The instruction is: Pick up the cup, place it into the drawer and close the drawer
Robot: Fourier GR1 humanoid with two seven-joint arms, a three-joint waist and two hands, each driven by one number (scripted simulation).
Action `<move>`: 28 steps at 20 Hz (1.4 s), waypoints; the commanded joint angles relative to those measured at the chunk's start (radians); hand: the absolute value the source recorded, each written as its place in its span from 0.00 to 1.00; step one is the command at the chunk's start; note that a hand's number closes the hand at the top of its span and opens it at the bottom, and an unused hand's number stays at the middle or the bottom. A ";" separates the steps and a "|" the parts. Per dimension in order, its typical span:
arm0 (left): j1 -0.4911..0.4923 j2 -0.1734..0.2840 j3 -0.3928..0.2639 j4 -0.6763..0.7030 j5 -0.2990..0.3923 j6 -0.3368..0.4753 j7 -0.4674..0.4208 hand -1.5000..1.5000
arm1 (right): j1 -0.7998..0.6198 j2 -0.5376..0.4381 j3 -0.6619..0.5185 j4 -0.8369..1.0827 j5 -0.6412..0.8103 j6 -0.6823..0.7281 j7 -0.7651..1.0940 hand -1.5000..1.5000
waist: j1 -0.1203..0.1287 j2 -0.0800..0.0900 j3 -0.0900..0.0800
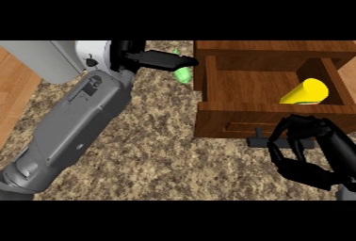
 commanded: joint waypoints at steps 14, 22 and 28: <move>0.381 0.236 0.128 -0.294 0.042 -0.188 -0.036 0.00 | -0.297 -0.004 0.228 0.688 0.611 -0.303 -0.196 1.00 | 0.021 0.014 0.001; 0.539 0.268 0.185 -0.392 0.034 -0.240 -0.044 0.00 | -0.591 0.071 0.122 1.179 0.616 -0.415 -0.313 1.00 | 0.012 0.013 0.001; 0.511 0.313 0.238 -0.388 0.051 -0.281 0.001 0.00 | -0.808 0.072 0.037 1.461 0.598 -0.413 -0.342 1.00 | 0.031 0.024 0.002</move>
